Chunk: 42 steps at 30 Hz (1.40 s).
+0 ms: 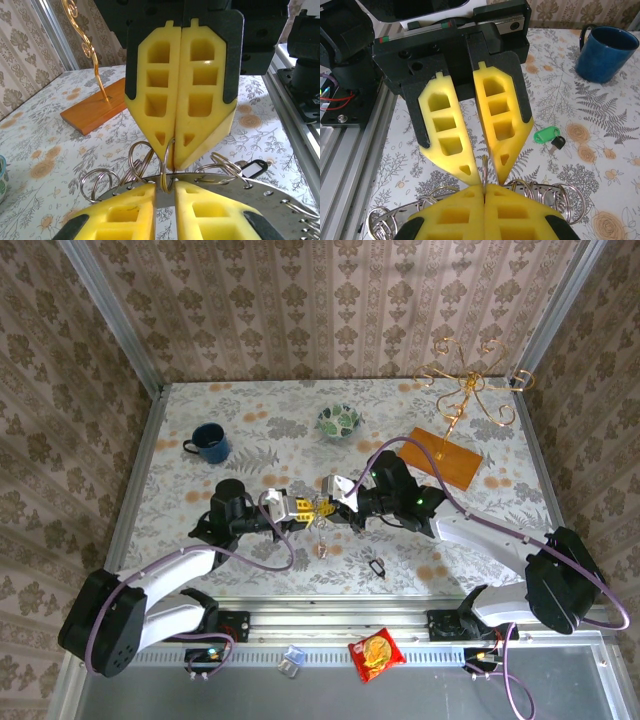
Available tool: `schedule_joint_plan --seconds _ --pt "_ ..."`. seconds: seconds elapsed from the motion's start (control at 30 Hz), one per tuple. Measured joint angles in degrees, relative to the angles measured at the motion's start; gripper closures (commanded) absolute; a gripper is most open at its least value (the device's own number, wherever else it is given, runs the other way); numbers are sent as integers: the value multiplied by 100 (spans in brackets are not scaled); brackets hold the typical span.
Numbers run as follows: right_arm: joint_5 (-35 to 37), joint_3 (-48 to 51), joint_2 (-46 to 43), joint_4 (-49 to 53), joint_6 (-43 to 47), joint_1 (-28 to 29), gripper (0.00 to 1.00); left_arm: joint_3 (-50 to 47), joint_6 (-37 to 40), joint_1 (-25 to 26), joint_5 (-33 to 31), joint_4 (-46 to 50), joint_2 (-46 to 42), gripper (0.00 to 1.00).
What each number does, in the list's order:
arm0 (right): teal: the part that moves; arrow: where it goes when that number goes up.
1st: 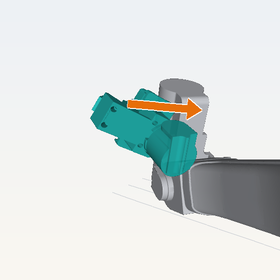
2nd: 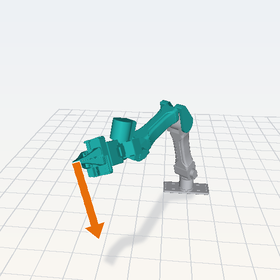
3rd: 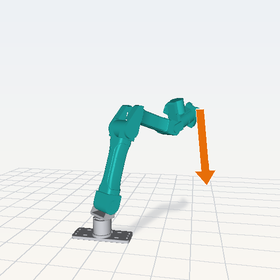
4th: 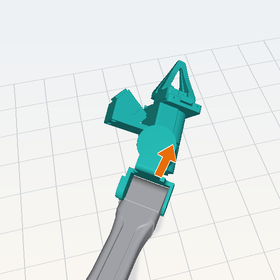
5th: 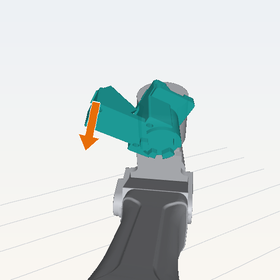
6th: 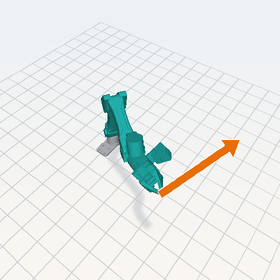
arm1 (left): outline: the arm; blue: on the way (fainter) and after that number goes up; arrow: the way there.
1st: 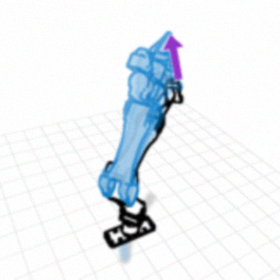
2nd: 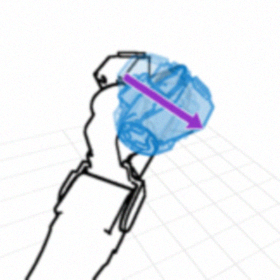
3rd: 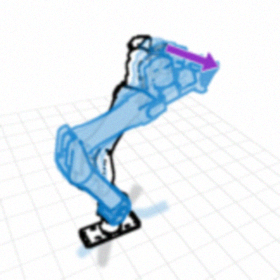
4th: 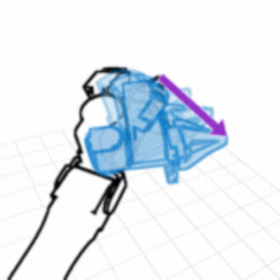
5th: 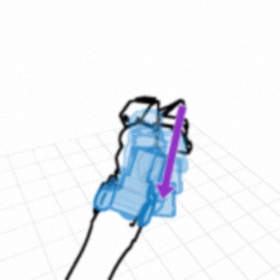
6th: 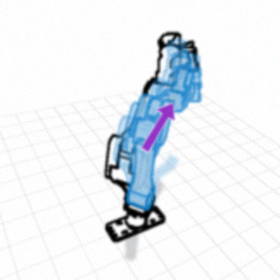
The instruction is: Put the keys on the keyring
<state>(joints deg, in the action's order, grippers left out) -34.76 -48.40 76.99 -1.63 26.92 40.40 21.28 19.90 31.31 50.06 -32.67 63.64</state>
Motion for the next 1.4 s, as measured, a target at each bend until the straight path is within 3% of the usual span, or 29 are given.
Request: schedule_joint_plan --seconds 0.5,0.7,0.83,0.93,1.1,1.23,1.4 --pt "4 4 46 -83 138 7 100 0 -247 0 170 -170 61 92" --pt "7 15 66 -122 144 0 100 -7 -387 -26 201 -229 92 100" --pt "50 15 66 -122 173 2 87 -11 -387 -26 197 -240 92 100" --pt "114 28 59 -120 256 17 85 -11 -361 -22 188 -205 92 100" --pt "151 31 52 -55 343 66 87 -11 -227 -15 153 -42 85 100" --pt "153 31 52 -22 415 74 100 -11 -142 15 144 72 74 100" --pt "149 31 52 57 479 79 100 -11 -59 24 116 160 59 99"
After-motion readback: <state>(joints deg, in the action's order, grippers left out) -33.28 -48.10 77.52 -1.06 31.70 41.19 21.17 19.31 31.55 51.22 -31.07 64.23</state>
